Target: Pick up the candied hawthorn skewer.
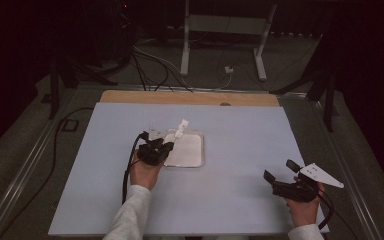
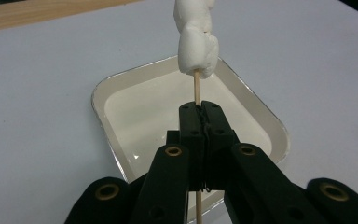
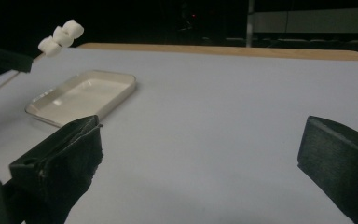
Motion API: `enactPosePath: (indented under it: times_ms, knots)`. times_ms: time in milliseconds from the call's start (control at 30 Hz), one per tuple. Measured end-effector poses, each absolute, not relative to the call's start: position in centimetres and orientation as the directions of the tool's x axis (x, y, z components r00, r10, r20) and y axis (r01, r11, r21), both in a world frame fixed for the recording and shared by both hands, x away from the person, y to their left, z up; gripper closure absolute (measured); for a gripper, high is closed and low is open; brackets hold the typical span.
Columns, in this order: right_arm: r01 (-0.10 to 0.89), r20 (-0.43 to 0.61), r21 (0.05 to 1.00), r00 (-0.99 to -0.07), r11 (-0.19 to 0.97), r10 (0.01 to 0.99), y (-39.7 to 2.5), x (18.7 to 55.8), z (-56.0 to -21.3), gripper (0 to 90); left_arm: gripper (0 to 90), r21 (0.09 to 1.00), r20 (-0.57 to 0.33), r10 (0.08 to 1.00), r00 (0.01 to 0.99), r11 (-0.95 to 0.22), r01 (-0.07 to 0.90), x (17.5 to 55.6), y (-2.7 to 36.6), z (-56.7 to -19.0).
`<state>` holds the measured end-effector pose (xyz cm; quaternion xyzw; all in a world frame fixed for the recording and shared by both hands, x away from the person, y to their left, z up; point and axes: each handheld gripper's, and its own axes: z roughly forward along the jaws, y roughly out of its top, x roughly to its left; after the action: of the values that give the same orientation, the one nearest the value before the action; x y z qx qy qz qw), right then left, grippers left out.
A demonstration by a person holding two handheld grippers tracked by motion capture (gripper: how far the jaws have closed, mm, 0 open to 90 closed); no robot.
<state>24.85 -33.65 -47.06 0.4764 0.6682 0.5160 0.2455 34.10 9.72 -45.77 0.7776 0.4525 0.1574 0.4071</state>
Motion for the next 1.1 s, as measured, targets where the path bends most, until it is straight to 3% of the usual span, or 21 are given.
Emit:
enactPosePath:
  times_ms: [1100]
  knots:
    - [0.396, 0.151, 0.913, -0.548, 0.096, 0.823, -26.7, 34.4, -42.0, 0.0, 90.0, 0.817, -0.113, 0.802, 0.587, -0.261, 0.513, 31.2, 11.2, -45.5]
